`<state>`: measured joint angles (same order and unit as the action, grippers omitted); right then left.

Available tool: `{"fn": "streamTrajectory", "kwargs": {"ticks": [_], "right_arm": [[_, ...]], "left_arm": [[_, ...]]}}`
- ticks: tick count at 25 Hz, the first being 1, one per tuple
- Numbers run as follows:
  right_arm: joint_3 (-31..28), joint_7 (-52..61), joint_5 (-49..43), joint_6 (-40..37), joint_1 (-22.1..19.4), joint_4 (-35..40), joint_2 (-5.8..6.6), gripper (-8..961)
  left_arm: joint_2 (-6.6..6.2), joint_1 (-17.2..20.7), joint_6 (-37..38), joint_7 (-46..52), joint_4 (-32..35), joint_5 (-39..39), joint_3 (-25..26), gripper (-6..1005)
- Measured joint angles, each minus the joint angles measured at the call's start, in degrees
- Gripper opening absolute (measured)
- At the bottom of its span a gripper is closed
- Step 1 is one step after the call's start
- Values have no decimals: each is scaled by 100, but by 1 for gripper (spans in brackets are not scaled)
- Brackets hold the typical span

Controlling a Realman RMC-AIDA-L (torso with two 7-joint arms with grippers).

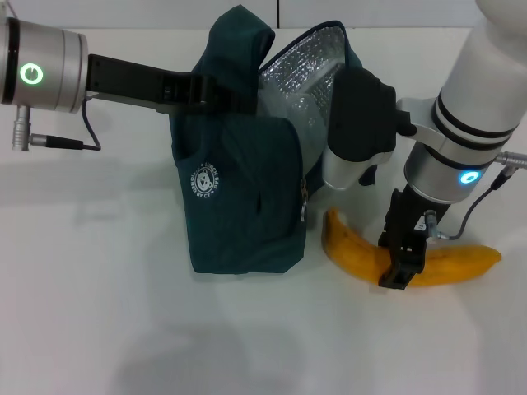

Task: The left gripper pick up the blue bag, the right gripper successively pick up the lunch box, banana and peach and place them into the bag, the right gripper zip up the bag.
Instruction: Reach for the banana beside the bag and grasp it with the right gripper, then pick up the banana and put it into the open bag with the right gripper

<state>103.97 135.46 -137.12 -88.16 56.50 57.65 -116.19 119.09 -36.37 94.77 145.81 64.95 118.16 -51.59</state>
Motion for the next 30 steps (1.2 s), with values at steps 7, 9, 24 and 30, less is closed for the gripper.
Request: {"fn": "streamTrajectory", "kwargs": {"ticks": [7,9,24,30], "right_arm": [[5,4,1,-15,39,-43,0,505],[0,5,1,-17,39,-44,0,430],[-792,9,-445,-1194,-125,478,28,433],[-1517,52,-894,-1544,-291,628,62,435]], "left_arm": [[3,-10,-3,-50,0,4,4,39],[4,-10,-3,-59,0,4,8,39],[9,65,37,-63,4,-3,38,39],[-8,94,50,-62,12,-7,35,39]]}}
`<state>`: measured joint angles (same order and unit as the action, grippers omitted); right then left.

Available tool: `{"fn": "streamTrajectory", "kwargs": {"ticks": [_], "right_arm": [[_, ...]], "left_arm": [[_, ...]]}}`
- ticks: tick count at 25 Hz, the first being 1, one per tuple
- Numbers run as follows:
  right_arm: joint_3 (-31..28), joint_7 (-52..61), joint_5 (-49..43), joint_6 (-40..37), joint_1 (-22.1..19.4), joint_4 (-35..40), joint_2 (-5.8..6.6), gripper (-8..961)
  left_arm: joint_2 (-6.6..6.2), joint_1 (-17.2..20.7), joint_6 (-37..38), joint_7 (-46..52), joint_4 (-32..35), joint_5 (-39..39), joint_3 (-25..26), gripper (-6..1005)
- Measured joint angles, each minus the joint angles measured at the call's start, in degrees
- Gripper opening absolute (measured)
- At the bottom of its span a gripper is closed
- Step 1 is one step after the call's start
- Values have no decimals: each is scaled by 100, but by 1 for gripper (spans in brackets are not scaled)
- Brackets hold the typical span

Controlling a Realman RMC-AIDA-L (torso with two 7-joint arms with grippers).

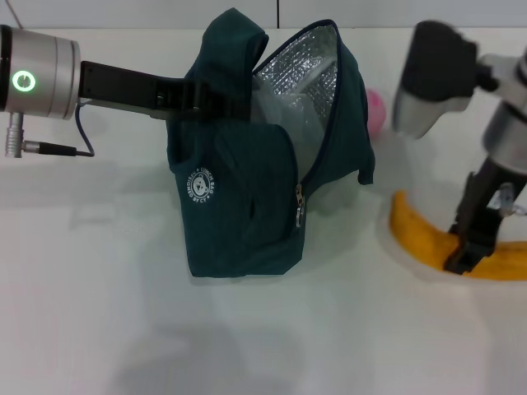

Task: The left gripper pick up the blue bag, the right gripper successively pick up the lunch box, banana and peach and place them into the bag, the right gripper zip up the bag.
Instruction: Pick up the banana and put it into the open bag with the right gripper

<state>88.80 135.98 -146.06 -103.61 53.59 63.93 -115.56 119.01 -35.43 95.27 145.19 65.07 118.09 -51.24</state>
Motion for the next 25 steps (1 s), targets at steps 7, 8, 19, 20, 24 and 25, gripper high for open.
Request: {"fn": "streamTrajectory", "kwargs": {"ticks": [7,8,19,20,24,25], "right_arm": [[-1105,-20,-443,-100,-123,-4,128,436],[-1258,-23,-452,-86,-123,6,158,436],[-3109,-52,224,82,-155,1012,173,439],[-3135,-52,405,102,-178,1116,173,439],[-3159,-55,1129,226,-313,1550,174,440],[-3162,-65,1410,314,-372,1703,175,440]], "left_arm": [[-7,2,1,1,-3,-6,0,39],[-7,2,1,1,-3,-6,0,39],[7,-3,1,1,-3,-9,0,39],[9,-1,1,1,-3,-10,0,39],[13,2,1,0,-11,-13,0,39],[13,2,1,0,-11,-13,0,39]]}}
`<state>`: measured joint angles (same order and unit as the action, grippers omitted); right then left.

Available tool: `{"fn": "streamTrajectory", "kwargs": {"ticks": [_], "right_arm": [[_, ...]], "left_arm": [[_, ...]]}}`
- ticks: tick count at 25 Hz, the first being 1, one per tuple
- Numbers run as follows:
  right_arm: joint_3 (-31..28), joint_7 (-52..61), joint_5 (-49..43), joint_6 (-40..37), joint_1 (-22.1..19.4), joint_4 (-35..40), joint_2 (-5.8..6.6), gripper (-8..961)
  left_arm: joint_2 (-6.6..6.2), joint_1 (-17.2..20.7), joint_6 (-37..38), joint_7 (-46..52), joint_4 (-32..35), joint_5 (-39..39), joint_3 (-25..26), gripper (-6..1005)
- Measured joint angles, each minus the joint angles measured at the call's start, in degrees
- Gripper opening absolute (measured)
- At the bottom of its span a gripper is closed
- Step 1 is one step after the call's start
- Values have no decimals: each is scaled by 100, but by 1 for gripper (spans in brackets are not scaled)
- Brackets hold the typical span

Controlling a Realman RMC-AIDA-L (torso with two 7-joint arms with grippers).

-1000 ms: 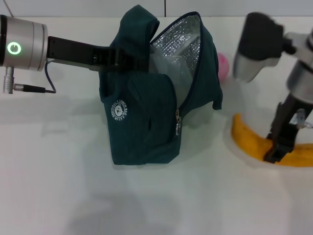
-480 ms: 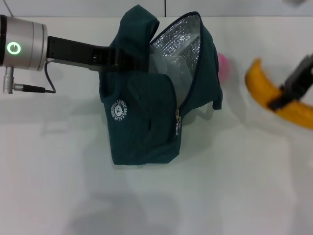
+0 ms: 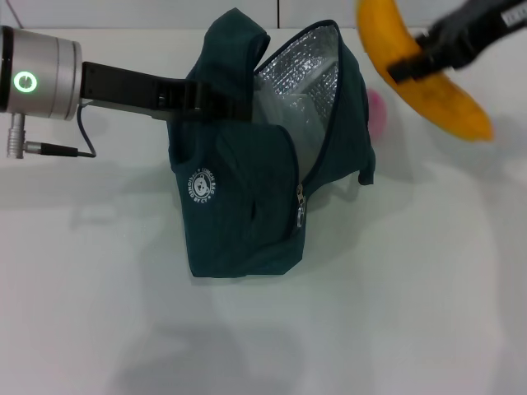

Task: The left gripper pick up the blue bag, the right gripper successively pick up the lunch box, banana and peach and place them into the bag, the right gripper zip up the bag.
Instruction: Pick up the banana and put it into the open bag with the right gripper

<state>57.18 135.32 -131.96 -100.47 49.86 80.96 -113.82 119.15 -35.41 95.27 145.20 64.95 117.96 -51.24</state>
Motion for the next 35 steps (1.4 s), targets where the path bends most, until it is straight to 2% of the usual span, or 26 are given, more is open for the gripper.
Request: {"fn": "streamTrajectory", "kwargs": {"ticks": [6,14,22,35], "right_arm": [[-76,-261,1042,325,-241,323,-1,441],[-190,-1300,2870,916,-896,117,-145,443],[-208,-2384,4184,999,-1081,-1245,-149,445],[122,-4628,5275,938,-1083,-3521,-169,447]], "left_arm": [[3,0,0,0,-1,-2,0,40],[12,-1,0,0,-1,-2,-1,39],[12,0,-1,0,-1,-2,0,40],[12,-20,-9,0,-1,-1,-16,40]]}}
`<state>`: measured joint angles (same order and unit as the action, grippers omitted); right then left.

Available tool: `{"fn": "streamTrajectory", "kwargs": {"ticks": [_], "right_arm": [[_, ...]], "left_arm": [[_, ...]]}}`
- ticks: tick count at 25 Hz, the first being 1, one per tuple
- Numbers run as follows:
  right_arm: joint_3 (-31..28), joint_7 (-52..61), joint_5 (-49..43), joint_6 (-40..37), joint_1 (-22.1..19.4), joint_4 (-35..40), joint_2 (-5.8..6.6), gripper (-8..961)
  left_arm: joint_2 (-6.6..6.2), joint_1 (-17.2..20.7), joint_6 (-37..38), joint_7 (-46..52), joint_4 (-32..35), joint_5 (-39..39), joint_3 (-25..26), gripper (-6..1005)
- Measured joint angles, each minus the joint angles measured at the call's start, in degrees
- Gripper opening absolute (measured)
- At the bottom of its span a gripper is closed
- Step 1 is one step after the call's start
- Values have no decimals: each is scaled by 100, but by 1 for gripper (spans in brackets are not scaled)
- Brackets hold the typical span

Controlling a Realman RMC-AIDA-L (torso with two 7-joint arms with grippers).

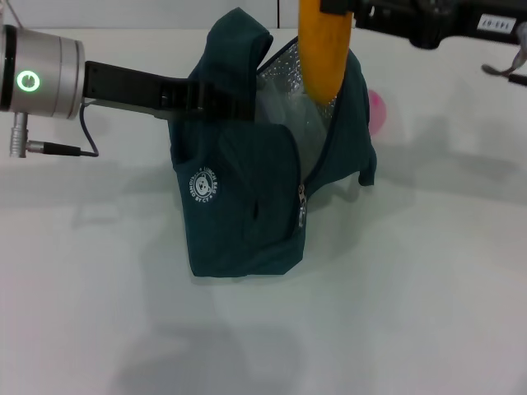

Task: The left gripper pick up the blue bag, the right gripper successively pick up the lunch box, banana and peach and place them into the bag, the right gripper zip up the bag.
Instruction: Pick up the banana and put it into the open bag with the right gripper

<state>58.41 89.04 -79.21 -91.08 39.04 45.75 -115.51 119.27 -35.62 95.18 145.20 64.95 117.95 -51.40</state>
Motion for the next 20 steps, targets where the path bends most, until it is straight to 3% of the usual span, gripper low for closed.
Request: {"fn": "streamTrajectory", "kwargs": {"ticks": [6,20], "right_arm": [[229,-779,496,-6,-10,-683,-31,449],[278,-1044,848,-110,-9,-1678,-58,452]], "left_arm": [[3,-10,-8,0,0,0,-5,39],[9,-33,-35,0,-45,0,6,40]]}}
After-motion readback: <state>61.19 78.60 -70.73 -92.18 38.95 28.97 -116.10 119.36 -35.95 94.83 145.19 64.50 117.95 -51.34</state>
